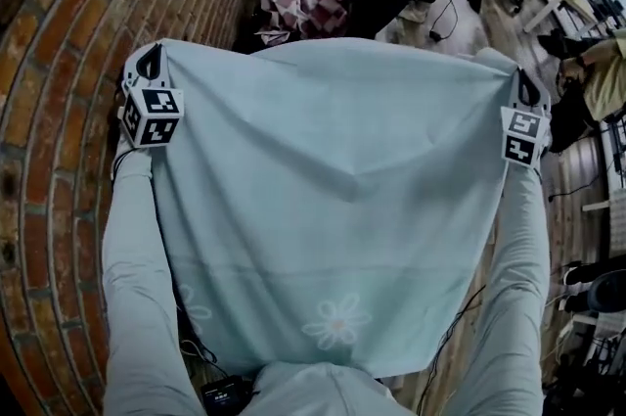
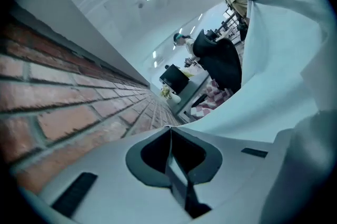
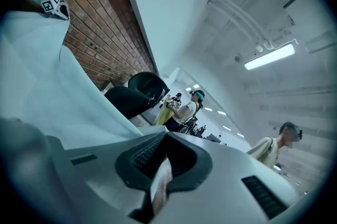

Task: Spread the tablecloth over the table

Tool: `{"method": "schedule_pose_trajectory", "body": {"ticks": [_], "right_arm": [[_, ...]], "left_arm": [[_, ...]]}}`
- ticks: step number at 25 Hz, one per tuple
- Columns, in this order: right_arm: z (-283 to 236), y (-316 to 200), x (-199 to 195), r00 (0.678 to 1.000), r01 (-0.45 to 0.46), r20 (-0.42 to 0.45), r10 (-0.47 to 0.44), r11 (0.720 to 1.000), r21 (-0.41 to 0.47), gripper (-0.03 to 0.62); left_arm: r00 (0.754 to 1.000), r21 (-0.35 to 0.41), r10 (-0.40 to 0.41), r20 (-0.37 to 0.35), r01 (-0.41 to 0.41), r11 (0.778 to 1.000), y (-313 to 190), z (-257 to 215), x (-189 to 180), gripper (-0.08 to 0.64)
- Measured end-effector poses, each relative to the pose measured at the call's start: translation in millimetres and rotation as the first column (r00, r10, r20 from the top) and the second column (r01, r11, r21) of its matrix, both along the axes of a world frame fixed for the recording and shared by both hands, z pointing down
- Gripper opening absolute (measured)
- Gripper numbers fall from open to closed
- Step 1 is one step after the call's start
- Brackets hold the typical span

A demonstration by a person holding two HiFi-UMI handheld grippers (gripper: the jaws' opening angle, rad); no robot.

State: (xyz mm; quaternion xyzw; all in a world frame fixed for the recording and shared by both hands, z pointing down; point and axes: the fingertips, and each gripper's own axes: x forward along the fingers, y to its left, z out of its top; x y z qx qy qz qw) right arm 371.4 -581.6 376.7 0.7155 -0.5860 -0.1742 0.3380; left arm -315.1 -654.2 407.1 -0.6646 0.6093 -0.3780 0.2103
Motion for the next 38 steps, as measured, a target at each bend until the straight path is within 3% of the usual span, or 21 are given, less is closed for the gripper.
{"method": "schedule_pose_trajectory", "body": {"ticks": [4, 11, 14, 16, 19, 20, 21, 23, 27, 32, 38], "right_arm": [[73, -30, -7, 0.999, -0.026, 0.033, 0.03, 0.994, -0.108, 0.021], [155, -35, -6, 0.995, -0.059, 0.06, 0.076, 0.966, -0.253, 0.021], [190, -28, 5, 0.983, -0.098, 0.115, 0.146, 0.931, -0.351, 0.021], [213, -23, 7, 0.97, -0.108, 0.153, 0.19, 0.897, -0.428, 0.023], [235, -17, 1, 0.963, -0.07, 0.194, 0.185, 0.871, -0.486, 0.023], [240, -16, -3, 0.962, -0.051, 0.207, 0.176, 0.866, -0.497, 0.023], [244, -15, -6, 0.962, -0.035, 0.218, 0.167, 0.862, -0.505, 0.025], [247, -14, -13, 0.96, -0.013, 0.236, 0.154, 0.861, -0.508, 0.041], [238, -8, -25, 0.952, 0.008, 0.273, 0.136, 0.884, -0.468, 0.124], [210, 16, -39, 0.946, 0.048, 0.312, 0.09, 0.911, -0.409, 0.127], [192, 84, -86, 0.938, 0.177, 0.344, -0.036, 0.905, -0.388, 0.127]], "left_arm": [[1.0, -0.121, 0.003, -0.011, -0.004, 0.993, -32, 87, -6, 0.025], [0.999, -0.235, -0.027, -0.017, 0.023, 0.972, -36, 154, -14, 0.025], [0.998, -0.268, -0.052, -0.032, 0.042, 0.963, -30, 171, -13, 0.025], [0.993, -0.31, -0.082, -0.083, 0.053, 0.949, -27, 184, -15, 0.025], [0.977, -0.394, -0.132, -0.167, 0.057, 0.917, -18, 207, -15, 0.034], [0.973, -0.416, -0.142, -0.183, 0.054, 0.908, -14, 213, -14, 0.084], [0.97, -0.43, -0.147, -0.195, 0.05, 0.902, -10, 218, -13, 0.133], [0.965, -0.436, -0.141, -0.222, 0.031, 0.9, -3, 222, -10, 0.155], [0.941, -0.435, -0.142, -0.307, -0.006, 0.9, 8, 218, -5, 0.219], [0.93, -0.414, -0.127, -0.346, -0.03, 0.91, 38, 191, 1, 0.23], [0.925, -0.442, -0.089, -0.368, -0.09, 0.892, 117, 171, 38, 0.23]]}}
